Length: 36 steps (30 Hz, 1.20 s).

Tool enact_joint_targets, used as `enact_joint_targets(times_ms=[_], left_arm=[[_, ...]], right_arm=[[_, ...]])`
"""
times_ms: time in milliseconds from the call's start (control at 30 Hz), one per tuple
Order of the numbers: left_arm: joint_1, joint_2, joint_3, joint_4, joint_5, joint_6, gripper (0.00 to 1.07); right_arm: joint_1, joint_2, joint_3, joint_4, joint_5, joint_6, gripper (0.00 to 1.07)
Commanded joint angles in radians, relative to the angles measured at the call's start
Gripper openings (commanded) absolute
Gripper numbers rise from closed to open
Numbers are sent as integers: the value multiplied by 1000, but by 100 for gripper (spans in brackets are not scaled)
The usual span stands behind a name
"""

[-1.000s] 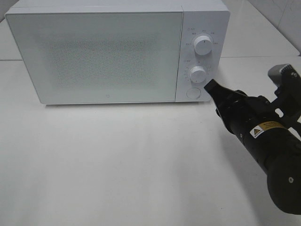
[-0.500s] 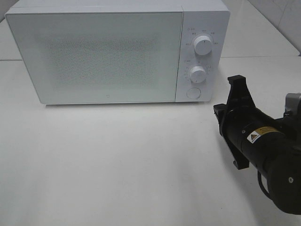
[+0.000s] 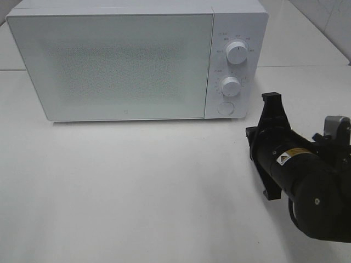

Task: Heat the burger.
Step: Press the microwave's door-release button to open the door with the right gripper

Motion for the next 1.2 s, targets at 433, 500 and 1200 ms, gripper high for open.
enact_joint_targets(times_ms=[433,500,1200], left_arm=[[3,-14,2,-5,1,0,100],[3,-14,2,-5,1,0,100],[3,-14,2,-5,1,0,100]], right_arm=[[-45,187,-180,-47,17,90,0],[-81,197,-213,-76,24,66,0],[-212,309,-397,-169,107,60,0]])
